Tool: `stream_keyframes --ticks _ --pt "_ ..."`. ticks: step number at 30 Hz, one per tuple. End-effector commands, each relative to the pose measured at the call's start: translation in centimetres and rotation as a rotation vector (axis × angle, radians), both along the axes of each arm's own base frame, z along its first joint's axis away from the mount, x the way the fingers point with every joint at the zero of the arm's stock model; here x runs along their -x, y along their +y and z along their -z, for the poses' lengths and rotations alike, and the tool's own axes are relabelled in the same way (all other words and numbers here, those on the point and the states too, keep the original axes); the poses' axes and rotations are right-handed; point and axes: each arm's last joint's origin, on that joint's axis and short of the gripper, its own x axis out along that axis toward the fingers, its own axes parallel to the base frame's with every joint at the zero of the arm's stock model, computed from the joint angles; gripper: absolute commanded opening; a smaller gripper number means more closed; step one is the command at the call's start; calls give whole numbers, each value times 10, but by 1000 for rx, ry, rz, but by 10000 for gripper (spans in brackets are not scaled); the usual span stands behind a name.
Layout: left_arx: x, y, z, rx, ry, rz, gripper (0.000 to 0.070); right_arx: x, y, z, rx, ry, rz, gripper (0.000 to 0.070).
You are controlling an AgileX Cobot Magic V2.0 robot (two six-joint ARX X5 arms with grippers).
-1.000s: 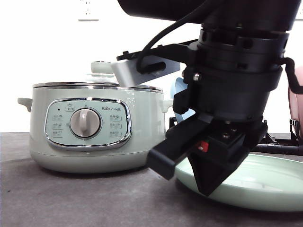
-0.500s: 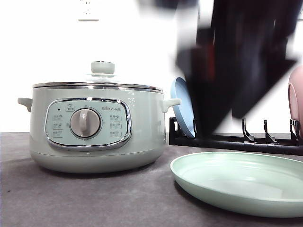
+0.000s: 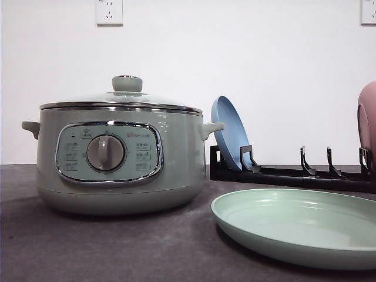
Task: Transfer potato from steamer to green plate
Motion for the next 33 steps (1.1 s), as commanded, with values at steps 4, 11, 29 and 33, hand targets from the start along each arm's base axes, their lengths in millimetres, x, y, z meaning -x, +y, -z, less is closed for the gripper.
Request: stream_keyframes --ticks 4,11,29,33 --pt "1 0 -6 2 -15 11 700 12 -24 -14 -91 -70 17 468" --pt "3 1 -1 -20 35 12 700 29 -60 -20 -184 -145 94 468" --pt "-24 -7 -1 -152 225 -170 700 39 -77 -17 -221 -103 129 468" --pt "-48 -17 -4 -226 271 -195 700 39 -77 -17 -220 -105 133 468"
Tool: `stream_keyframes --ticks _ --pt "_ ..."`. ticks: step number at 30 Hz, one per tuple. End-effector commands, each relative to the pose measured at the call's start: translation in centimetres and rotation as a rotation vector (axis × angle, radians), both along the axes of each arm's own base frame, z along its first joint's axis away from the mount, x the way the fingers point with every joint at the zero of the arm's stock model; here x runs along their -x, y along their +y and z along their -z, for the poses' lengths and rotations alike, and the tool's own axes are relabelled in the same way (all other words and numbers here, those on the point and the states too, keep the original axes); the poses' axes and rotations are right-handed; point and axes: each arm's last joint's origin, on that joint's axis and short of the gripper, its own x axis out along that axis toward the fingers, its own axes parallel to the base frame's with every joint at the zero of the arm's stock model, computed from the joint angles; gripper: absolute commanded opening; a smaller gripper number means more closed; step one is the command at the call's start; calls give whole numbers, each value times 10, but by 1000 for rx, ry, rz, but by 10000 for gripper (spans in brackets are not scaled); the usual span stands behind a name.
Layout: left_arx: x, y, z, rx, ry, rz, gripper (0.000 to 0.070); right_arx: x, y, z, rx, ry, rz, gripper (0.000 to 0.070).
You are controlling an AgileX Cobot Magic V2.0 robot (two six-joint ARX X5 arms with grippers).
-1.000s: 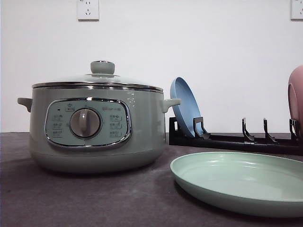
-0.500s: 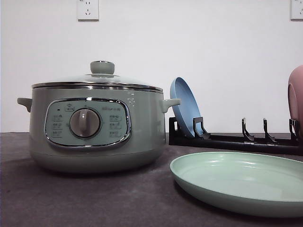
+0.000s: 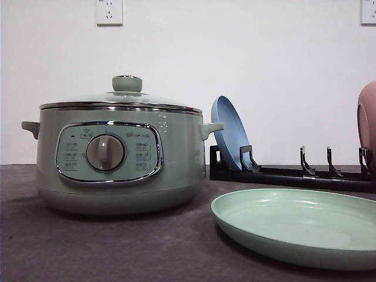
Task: Transfer potato from steamer to green plate
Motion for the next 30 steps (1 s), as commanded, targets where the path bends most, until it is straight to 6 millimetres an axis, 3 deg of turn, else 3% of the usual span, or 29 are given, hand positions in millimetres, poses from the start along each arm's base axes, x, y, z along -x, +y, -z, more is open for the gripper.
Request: stream_keyframes --ticks 1,10,18,24,30 --pt "-12 -6 -6 -35 -14 -1 700 0 0 -2 -11 1 -2 468" --pt "-80 -39 -3 -199 21 -55 700 0 0 -2 -10 1 -1 468" --pt "-138 -68 22 -312 9 -51 700 0 0 0 4 6 9 468" --pt "-159 -81 34 -292 -36 -51 700 1 -3 4 59 24 43 468" --pt "-161 -86 36 -300 -46 -54 700 1 -4 7 79 45 53 468"
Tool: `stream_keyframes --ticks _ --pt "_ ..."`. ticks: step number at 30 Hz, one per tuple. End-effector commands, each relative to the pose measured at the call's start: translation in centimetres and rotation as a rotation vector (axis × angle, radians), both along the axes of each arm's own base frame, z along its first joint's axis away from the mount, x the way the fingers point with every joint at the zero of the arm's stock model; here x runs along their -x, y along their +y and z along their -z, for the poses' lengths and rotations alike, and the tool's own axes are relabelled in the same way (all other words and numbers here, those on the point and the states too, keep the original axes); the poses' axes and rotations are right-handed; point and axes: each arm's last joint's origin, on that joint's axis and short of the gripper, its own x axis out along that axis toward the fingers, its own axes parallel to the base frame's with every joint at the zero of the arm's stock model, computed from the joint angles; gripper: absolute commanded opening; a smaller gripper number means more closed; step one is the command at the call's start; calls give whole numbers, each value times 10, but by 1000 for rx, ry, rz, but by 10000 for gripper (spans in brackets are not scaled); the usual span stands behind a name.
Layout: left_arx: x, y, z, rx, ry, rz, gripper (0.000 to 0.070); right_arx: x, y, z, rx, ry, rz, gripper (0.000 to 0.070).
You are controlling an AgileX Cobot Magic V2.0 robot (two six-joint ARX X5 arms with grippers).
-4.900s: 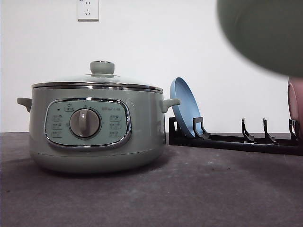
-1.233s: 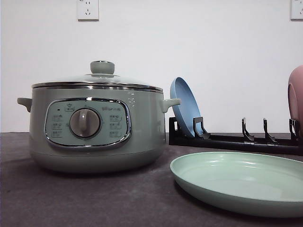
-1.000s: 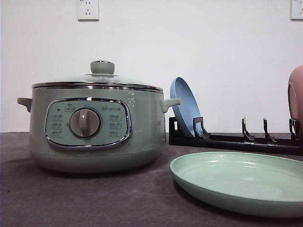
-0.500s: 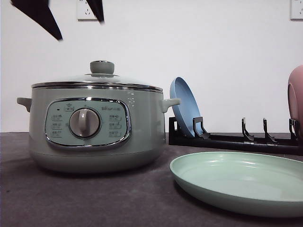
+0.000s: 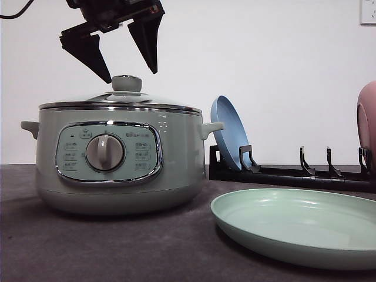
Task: Transfer potato from steamer to green plate
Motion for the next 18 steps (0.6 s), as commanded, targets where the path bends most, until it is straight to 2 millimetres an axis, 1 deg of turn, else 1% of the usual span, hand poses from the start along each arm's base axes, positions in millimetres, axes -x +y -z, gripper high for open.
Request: stream_keyframes --ticks 1,6,13,18 --pt "-3 -6 -3 -2 -12 16 700 0 0 -2 -18 3 3 468" --pt "-2 -8 -1 -5 -1 18 700 -1 0 -2 -13 -10 27 468" --pt "-7 -10 10 -26 40 18 700 -1 0 -3 -18 -12 26 468" --pt "-6 -13 9 -21 35 21 547 -1 0 -2 -27 -4 32 468"
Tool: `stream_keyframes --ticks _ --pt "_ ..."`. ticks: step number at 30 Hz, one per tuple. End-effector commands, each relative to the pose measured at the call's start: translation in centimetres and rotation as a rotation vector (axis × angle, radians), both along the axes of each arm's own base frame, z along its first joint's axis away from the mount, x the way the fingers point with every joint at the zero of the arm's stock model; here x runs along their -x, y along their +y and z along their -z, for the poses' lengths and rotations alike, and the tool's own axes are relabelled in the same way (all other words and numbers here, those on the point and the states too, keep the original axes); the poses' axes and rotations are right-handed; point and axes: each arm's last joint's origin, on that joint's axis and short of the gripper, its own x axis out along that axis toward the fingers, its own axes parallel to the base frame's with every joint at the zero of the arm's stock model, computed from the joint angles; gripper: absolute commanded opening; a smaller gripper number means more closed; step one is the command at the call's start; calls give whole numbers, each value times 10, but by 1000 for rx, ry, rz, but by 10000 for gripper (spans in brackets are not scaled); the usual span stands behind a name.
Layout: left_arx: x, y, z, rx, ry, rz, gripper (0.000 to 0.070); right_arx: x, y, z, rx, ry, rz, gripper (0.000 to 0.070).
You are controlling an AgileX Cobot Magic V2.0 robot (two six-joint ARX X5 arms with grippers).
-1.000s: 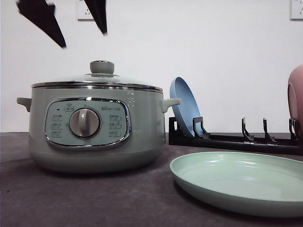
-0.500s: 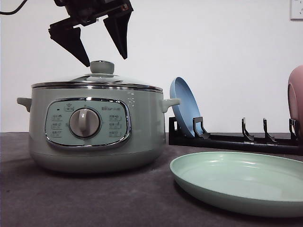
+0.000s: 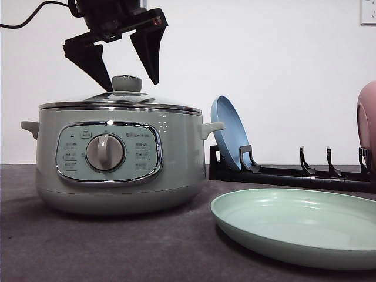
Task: Transfer potato from steamer to green plate
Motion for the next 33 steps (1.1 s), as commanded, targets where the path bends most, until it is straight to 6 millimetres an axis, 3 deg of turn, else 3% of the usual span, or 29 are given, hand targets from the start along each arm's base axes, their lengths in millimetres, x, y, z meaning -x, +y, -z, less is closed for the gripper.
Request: stream_keyframes --ticks 1,7,10,14,18,22,25,33 --pt "-2 -5 -3 4 -14 8 528 0 1 -2 -25 3 4 468" --pt "0 -6 -2 -4 7 9 493 0 1 -2 -27 3 5 468" --pt "0 -5 -2 -7 13 9 377 0 1 -2 -28 4 5 468" --pt "0 -5 -2 -7 9 7 324 0 1 -2 -32 7 8 468" --pt "-2 -3 -2 -5 4 3 198 0 1 -2 -32 8 8 468" --pt "-3 -2 -2 -2 -1 -3 171 0 1 -2 -33 9 9 468" --pt "-4 -1 -2 -2 -1 -6 15 0 1 -2 -40 13 14 468" --pt "-4 0 -4 1 -6 -6 0 0 1 -2 -45 17 16 468"
